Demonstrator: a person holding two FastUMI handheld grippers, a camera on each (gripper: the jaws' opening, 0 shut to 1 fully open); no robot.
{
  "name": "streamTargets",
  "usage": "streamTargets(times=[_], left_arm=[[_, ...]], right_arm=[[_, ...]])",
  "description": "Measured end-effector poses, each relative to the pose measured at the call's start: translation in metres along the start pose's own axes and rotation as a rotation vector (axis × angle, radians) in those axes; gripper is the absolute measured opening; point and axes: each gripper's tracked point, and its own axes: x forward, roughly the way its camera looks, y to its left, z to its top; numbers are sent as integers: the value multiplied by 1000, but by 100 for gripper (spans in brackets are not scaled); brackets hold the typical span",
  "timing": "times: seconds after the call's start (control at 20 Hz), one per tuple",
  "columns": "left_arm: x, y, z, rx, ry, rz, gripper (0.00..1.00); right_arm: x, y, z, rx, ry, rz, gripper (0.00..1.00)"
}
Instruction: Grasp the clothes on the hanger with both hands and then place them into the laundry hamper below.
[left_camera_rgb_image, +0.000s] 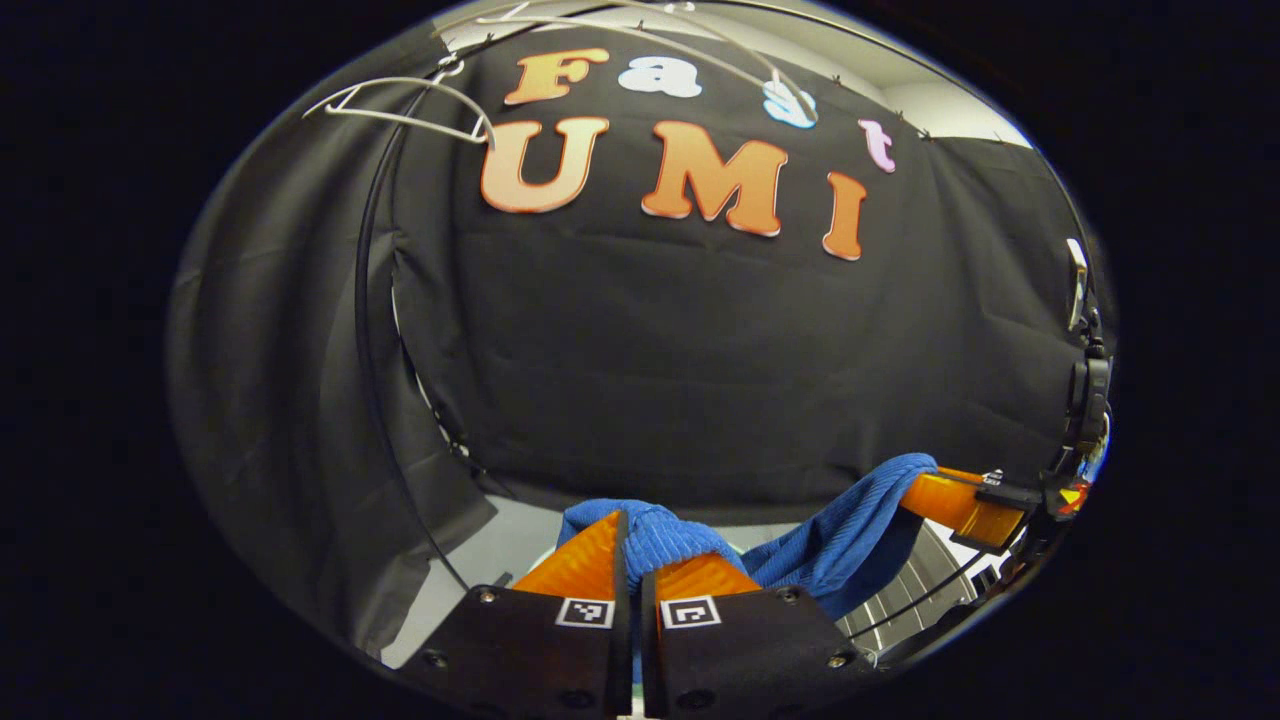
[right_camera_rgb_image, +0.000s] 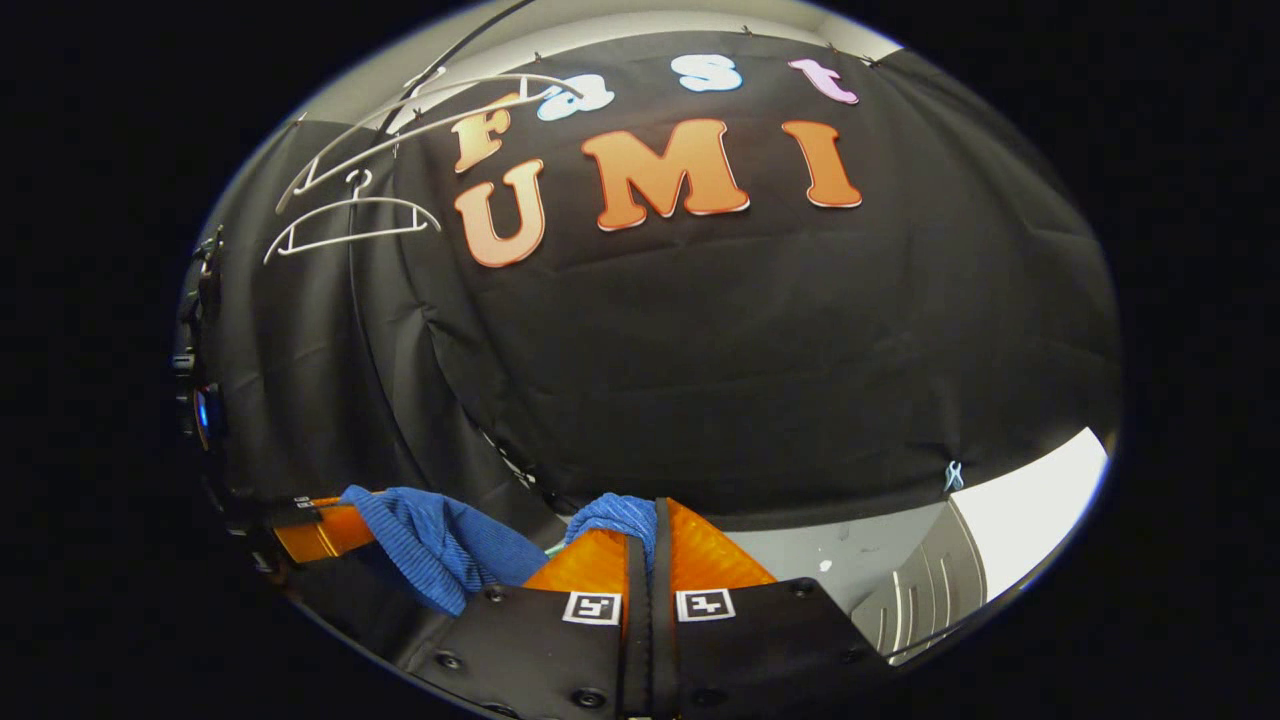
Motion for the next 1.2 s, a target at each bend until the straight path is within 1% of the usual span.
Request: streamTargets(times=[0.2,0.3,0.4,0.5,0.65,0.85,0.9,0.95,1.0,1.05,1.1,1.15,1.2], left_arm=[[29,4,-44,-16,96,8,4],[35,4,-67,-19,153,15,4],[42,2,-89,-23,215,15,4],[45,2,-110,-31,254,17,5],[51,9,-149,-61,327,28,5],[61,20,-180,-71,422,70,5],[63,22,-183,-73,438,78,7],[63,24,-186,-79,450,82,8],[65,23,-189,-91,457,79,11],[65,19,-191,-105,465,65,12],[67,17,-193,-111,468,58,7],[69,16,-193,-117,462,52,15],[71,15,-193,-122,461,51,25]], right_arm=[[21,-13,-40,-25,65,-31,7],[30,-20,-69,-34,126,-47,7],[35,-23,-102,-35,208,-41,7],[35,-32,-136,-30,261,-49,7],[44,-33,-172,-14,322,-59,7],[52,-40,-201,-29,392,-79,8],[54,-38,-207,-24,413,-79,8],[57,-39,-214,-18,430,-83,10],[58,-41,-219,-13,444,-90,10],[56,-43,-224,-4,456,-89,10],[56,-44,-227,1,468,-89,5],[55,-40,-230,10,476,-77,21],[54,-39,-231,13,481,-77,21]])
